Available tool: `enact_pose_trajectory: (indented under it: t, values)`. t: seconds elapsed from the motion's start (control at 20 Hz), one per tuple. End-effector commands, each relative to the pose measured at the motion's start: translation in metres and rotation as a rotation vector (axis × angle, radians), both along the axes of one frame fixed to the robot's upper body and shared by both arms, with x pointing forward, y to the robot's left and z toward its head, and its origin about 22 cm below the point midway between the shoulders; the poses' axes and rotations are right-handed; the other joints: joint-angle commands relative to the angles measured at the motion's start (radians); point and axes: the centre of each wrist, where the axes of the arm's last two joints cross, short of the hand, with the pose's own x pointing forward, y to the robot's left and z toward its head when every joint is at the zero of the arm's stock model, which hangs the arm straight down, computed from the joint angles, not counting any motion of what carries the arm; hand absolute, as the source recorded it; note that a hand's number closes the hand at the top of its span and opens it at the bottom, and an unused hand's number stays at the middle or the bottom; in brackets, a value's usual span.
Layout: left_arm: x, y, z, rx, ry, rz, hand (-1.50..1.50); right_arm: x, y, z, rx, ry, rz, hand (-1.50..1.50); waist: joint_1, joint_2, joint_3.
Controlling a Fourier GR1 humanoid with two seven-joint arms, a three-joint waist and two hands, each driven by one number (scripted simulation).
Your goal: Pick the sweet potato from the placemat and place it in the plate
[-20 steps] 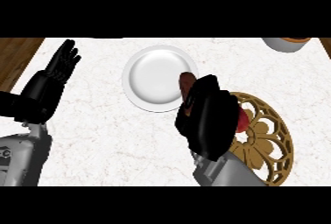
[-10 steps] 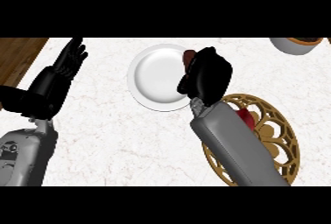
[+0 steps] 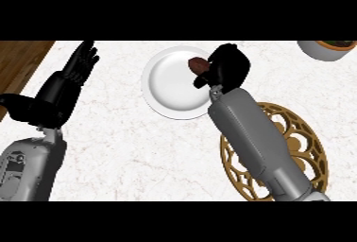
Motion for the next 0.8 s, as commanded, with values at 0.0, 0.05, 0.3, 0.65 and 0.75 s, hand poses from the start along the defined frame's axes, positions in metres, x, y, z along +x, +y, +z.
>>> enact_pose_trajectory:
  t: [0.0, 0.05, 0.3, 0.65, 0.75]
  values:
    - [0.001, 0.003, 0.004, -0.003, 0.005, -0.007, 0.0, 0.011, -0.006, -0.017, 0.183, 0.006, -0.16, -1.5, 0.017, 0.004, 0.001]
    - [0.001, -0.004, -0.001, 0.001, -0.004, -0.016, 0.0, 0.011, -0.01, -0.022, 0.211, -0.032, -0.147, -1.5, 0.01, 0.007, 0.002]
    - [0.003, -0.011, 0.002, 0.002, -0.013, -0.032, 0.0, 0.023, -0.001, -0.005, 0.269, -0.168, -0.11, -1.5, 0.018, 0.004, 0.001]
    - [0.0, -0.002, 0.002, 0.005, -0.001, -0.022, 0.0, 0.029, 0.001, 0.006, 0.414, -0.431, -0.168, -1.5, 0.014, -0.006, 0.001]
    - [0.009, -0.009, 0.0, 0.0, 0.003, -0.019, 0.0, 0.029, 0.002, 0.007, 0.446, -0.488, -0.168, -1.5, -0.004, 0.002, 0.001]
